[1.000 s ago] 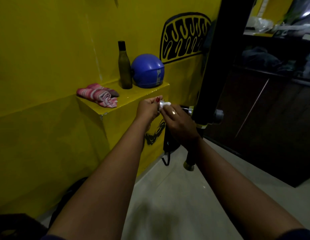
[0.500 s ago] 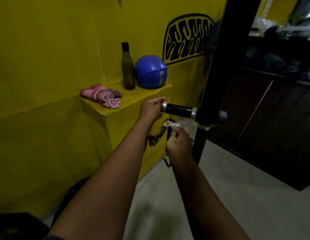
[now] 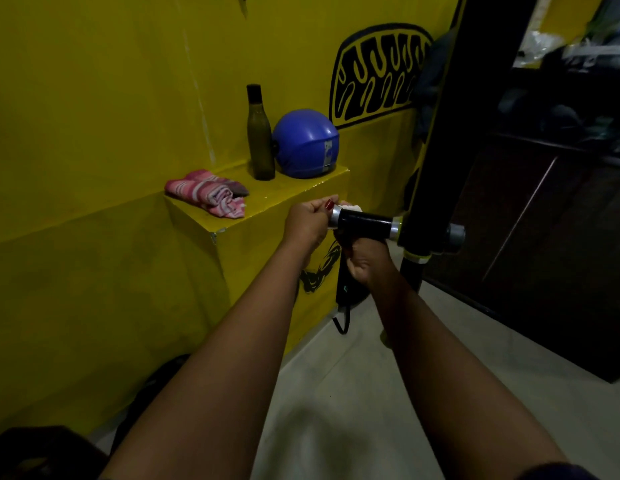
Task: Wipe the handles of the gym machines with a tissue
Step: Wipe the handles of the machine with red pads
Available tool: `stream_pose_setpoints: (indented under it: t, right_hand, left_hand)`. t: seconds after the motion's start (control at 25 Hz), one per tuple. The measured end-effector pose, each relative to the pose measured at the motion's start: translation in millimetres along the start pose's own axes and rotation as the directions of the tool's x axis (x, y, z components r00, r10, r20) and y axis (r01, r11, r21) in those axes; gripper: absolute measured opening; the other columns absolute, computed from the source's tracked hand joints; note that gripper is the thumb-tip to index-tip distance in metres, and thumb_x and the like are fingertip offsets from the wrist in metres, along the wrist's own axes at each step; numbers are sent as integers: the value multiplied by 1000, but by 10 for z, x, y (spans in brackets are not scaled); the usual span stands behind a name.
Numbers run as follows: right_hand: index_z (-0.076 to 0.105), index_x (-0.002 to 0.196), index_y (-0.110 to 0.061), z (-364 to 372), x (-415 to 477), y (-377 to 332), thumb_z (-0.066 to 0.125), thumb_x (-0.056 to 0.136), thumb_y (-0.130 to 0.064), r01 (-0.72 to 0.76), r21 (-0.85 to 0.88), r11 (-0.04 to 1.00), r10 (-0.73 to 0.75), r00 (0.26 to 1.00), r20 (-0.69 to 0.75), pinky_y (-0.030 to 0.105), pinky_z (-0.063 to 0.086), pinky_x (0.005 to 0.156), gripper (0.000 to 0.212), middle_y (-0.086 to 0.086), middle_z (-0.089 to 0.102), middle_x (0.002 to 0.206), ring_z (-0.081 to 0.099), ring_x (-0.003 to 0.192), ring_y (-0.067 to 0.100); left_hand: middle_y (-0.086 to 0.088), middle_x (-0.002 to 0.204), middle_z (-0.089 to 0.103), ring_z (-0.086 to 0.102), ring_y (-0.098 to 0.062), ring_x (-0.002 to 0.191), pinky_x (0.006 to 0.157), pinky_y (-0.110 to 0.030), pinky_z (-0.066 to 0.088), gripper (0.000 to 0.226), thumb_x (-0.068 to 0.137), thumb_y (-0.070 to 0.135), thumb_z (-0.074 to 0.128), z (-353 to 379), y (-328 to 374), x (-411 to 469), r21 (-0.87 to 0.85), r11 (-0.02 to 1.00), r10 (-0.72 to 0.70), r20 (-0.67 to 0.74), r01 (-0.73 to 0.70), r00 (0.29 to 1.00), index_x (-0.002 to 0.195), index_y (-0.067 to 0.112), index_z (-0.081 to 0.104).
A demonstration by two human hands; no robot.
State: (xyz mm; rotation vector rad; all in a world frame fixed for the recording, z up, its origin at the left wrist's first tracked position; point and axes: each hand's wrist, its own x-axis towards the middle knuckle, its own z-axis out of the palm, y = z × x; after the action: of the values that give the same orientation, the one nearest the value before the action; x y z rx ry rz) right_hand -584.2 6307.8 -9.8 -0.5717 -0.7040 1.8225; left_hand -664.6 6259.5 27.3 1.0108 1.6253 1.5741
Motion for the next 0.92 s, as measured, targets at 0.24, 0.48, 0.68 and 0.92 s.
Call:
stream_pose_setpoints:
  t: [0.24,0.48,0.68,0.92]
  right_hand:
    - [60,102,2,79,-384,246,48,90,14,62,227,972,1,964,-267,17,53,65,21,7,63,85,61,73,10]
    - [71,105,-10,98,-710,275,64,89,-10,406,-660,632,-666,720,-196,9,48,66,18,-3,71,91,66,80,2]
    - [68,104,-3,5,-289,98,50,85,-11,429,-777,-460,-663,416,622,31,47,66,28,14,67,91,59,83,30]
    - [69,84,-4,383,-54,-356,55,89,-12,483,-795,-367,-280,757,590,34,41,75,16,8,67,79,57,79,28]
  left_hand:
    - [-4,128,63,58,-13,92,67,-21,47,30,100,13,47,0,-28,34,46,999,21,-7,-21,1000,125,13,65]
    - [-5,121,65,54,-18,89,67,-27,41,30,101,19,47,-48,-50,53,72,997,-13,26,11,1000,126,20,64]
    - [-3,102,69,61,-19,85,70,-30,49,26,99,19,52,7,-40,-14,-178,971,-166,-5,162,986,122,17,66]
    - [-6,89,68,63,-20,80,63,-26,51,11,92,21,64,106,-37,-76,-382,893,-311,-137,239,941,95,11,67]
